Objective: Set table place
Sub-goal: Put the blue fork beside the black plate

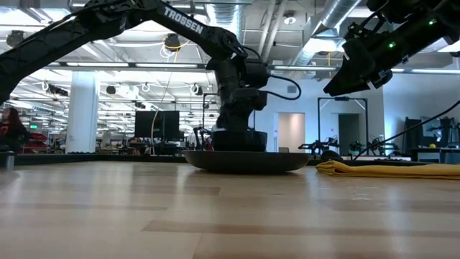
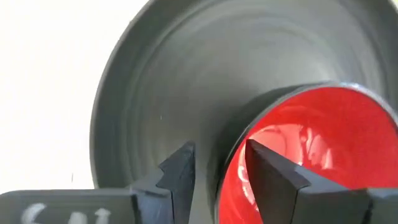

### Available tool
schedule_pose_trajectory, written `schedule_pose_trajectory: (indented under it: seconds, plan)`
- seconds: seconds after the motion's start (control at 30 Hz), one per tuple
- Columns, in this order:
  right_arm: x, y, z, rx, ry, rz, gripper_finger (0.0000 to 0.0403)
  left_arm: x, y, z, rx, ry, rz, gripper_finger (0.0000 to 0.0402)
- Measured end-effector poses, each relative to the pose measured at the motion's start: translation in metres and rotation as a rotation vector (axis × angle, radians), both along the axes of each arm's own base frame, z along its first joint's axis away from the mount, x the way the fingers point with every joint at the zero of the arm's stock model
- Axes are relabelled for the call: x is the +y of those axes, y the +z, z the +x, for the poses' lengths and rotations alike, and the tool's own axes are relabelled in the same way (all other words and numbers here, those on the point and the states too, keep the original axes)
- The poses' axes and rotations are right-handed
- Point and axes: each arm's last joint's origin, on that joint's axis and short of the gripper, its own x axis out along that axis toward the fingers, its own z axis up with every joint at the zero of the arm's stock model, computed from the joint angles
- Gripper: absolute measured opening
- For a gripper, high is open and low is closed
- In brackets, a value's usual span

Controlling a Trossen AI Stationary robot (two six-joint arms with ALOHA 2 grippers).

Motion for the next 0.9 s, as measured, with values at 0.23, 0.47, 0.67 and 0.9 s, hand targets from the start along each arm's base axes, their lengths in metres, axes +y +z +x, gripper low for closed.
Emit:
schedule_pose_trajectory:
  seconds: [0.23,0.47,0.67,0.9]
  plan:
    - [0.0,-0.001,0.0,0.008,0.0,0.001,0.0221,0.0,0.003,0.001,-0.012,0.0,0.005,0.0128]
    - [0.0,-0.002,-0.001,0.023,0.0,0.003,0.0221,-0.007,0.004,0.009,-0.053,-0.003,0.019,0.0128]
    - [0.0,-0.002,-0.001,0.027,0.0,0.004,0.0221,-0.007,0.002,0.013,-0.074,-0.007,0.038,0.0128]
    - [0.0,-0.002,-0.001,0.029,0.0,0.004,0.0221,-0.006,0.002,0.014,-0.078,-0.002,0.058,0.0128]
